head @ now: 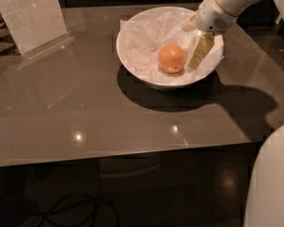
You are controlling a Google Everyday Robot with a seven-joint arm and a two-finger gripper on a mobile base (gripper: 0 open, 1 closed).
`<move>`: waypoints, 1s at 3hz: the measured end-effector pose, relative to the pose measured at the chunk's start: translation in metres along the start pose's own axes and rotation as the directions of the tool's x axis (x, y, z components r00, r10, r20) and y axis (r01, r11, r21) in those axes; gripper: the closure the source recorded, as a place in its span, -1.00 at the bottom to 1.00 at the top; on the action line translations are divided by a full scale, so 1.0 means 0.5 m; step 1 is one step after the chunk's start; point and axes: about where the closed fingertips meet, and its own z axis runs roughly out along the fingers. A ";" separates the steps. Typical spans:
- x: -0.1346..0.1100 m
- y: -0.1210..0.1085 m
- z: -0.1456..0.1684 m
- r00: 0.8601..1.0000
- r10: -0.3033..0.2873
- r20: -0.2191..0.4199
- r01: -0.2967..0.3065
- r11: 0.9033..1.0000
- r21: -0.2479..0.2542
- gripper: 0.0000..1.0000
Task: Pick orange from white bowl
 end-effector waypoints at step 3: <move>0.001 -0.024 0.093 0.998 0.023 0.051 -0.019 0.997 -0.070 -0.74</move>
Offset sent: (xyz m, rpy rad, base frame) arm 0.0220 0.0138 -0.0338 0.0523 0.0723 0.0270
